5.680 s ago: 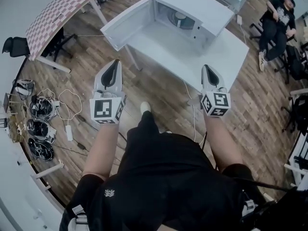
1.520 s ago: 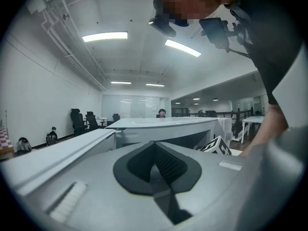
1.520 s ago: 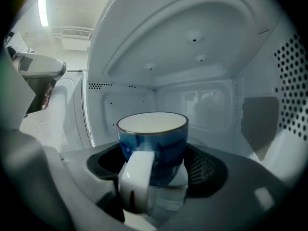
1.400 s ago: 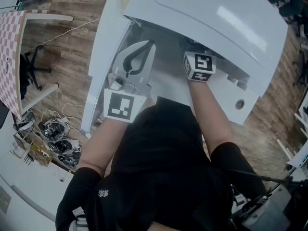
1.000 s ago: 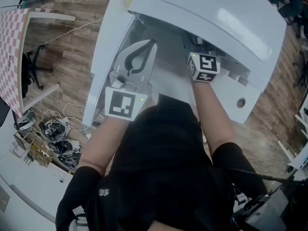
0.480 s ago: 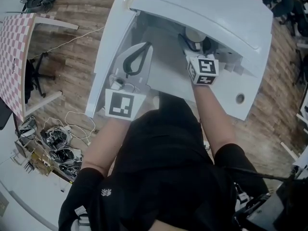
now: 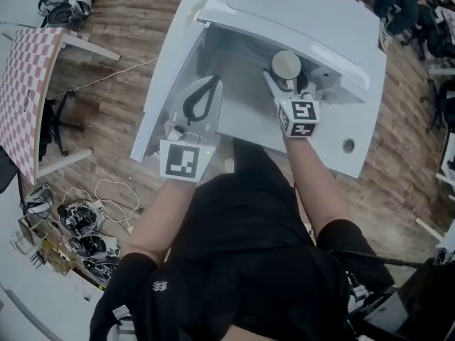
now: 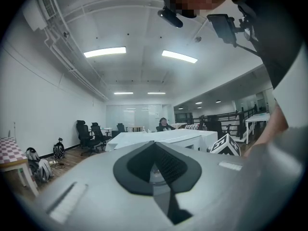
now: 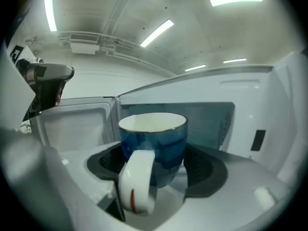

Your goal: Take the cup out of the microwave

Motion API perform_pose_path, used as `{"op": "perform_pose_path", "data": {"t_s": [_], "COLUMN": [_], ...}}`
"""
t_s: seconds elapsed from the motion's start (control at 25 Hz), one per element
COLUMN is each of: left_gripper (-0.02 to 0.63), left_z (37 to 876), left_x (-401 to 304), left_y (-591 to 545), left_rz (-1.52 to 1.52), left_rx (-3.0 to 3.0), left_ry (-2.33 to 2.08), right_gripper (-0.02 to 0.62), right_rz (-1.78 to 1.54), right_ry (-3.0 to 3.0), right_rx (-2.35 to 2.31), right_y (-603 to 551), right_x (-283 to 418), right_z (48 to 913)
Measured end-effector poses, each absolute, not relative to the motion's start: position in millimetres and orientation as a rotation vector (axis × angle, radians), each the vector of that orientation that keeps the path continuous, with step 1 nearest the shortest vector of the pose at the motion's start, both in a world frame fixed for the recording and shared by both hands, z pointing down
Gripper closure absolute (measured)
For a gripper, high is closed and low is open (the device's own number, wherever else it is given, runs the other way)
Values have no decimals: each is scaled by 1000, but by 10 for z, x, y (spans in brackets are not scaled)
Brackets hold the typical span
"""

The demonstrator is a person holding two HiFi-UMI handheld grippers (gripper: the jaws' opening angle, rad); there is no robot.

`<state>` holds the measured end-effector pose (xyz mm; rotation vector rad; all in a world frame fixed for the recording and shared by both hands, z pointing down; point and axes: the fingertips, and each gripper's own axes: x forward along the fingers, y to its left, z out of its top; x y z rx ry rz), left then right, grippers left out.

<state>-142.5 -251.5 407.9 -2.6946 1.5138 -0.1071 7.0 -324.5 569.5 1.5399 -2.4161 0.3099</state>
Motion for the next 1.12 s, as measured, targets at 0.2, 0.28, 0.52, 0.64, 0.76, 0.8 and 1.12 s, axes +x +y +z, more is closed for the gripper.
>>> {"op": "perform_pose_path", "data": {"t_s": [0.2, 0.28, 0.52, 0.64, 0.76, 0.8, 1.12], "left_gripper": [598, 598, 600, 598, 600, 598, 600], "left_z": [3999, 3965, 3941, 3855, 3757, 3719, 3494], "left_x": [-1489, -1525, -1613, -1601, -1565, -1554, -1530], "left_y": [-2349, -2306, -2190, -2155, -2137, -2145, -2227], "left_rz": [-108, -113, -166, -158, -140, -135, -124], "left_rx": [-2674, -2661, -2615, -2600, -2590, -2586, -2579], "left_ry": [1542, 1548, 1557, 1555, 1547, 1545, 1531], "right_gripper": [216, 216, 216, 216, 216, 216, 216], "right_rz": [311, 313, 319, 315, 312, 313, 325], "right_ry": [-2415, -2413, -2422, -2424, -2428, -2430, -2461], "right_rx": [1532, 1530, 1504, 1493, 1477, 1472, 1409], "right_y": [-3055, -2996, -2852, -2810, -2742, -2724, -2586], "right_x": [129, 165, 284, 342, 372, 379, 353], "right_z": [5593, 5539, 5285, 5164, 5075, 5047, 4739]}}
